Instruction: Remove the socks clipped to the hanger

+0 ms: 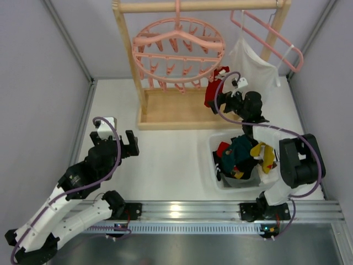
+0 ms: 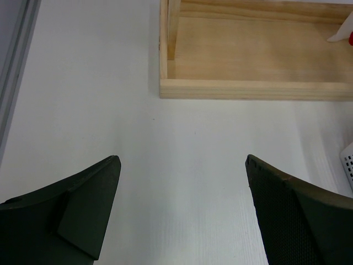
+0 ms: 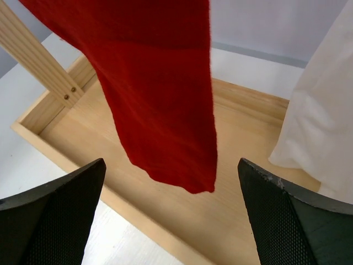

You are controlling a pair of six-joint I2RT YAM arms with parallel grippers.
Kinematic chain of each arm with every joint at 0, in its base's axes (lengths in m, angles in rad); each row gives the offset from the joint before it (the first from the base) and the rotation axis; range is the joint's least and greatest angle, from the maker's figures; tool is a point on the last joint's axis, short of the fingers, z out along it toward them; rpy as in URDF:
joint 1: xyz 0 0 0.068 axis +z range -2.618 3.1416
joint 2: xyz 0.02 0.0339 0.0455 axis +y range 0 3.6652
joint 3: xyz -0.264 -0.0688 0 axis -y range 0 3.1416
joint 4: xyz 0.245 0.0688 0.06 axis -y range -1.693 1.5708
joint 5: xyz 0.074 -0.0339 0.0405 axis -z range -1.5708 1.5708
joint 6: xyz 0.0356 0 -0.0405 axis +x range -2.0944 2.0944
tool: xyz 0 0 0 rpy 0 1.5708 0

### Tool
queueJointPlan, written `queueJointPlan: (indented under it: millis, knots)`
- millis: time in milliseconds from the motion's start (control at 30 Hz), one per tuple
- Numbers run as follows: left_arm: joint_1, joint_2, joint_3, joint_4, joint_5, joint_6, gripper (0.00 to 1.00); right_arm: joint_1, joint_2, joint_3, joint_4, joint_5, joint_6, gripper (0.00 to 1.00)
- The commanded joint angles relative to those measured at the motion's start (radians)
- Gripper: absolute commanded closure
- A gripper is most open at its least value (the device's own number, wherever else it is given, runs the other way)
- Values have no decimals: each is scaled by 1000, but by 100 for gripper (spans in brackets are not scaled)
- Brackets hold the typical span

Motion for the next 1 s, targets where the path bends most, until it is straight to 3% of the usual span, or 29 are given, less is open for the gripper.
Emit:
queueJointPlan:
  millis: [0,333,433,533,567,600,633,667,833,967]
  knots:
    - [4,7,-4,43,13,14,2,-9,59,53,215,-44,-20,1]
    - [4,1,-4,43,27,12,2,-10,175,131,291,-79,-20,0]
    - [4,2,-2,42,27,12,2,-10,214,167,303,-163,4,7]
    - [4,4,-2,43,33,14,2,-10,241,168,401,-254,76,30]
    - [4,2,-2,42,32,14,2,-10,246,162,426,-266,96,50]
    - [4,2,-2,42,30,14,2,-10,246,153,458,-274,115,63]
    - [4,4,-2,43,32,14,2,-9,243,142,525,-274,153,86]
    - [4,4,-2,43,32,14,2,-9,237,109,574,-268,175,100]
    - [4,5,2,43,41,9,2,-7,159,-6,746,-244,279,100]
    - [4,7,31,42,83,-9,2,25,18,-132,701,-137,258,100]
